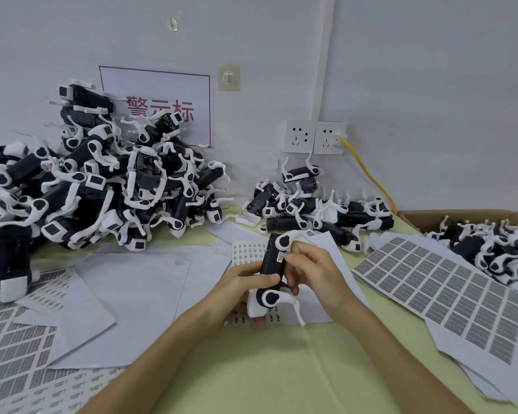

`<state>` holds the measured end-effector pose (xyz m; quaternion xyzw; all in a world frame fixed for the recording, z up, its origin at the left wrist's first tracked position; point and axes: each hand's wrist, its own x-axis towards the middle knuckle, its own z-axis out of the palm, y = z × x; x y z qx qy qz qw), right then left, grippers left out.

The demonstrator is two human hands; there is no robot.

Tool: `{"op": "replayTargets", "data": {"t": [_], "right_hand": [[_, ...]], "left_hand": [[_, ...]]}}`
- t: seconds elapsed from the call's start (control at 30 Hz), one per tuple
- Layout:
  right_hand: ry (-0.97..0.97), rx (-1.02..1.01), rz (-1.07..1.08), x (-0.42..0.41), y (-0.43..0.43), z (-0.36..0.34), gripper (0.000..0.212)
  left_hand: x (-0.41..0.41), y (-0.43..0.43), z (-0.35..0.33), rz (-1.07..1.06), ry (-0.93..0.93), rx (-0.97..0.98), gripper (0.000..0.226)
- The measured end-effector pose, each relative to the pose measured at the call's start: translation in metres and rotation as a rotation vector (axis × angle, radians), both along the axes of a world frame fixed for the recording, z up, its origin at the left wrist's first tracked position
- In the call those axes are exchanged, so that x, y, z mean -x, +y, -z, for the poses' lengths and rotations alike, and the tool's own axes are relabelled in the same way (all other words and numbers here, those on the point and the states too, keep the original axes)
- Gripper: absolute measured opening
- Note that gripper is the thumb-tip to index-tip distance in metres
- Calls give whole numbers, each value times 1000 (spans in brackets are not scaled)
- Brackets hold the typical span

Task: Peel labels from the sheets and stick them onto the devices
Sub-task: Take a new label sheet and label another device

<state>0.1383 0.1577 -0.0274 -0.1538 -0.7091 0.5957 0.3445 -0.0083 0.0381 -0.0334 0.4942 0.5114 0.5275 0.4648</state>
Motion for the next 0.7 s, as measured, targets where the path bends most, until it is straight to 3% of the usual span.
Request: {"op": "replayTargets", "data": {"t": [0.27, 0.47, 0.6, 0.7], "right_hand": [[-44, -102, 33, 0, 4, 5, 29], [-23, -109, 219, 4, 4, 7, 27], [143, -191, 390, -4, 1, 0, 36], [155, -247, 407, -5, -2, -3, 47]], "left_hand": [[0, 1, 2, -56, -33, 54, 31], [-2, 6, 4, -245, -143, 92, 45], [-2, 7, 1, -380, -109, -37, 26], [0, 5, -4, -438, -88, -130, 27]]}}
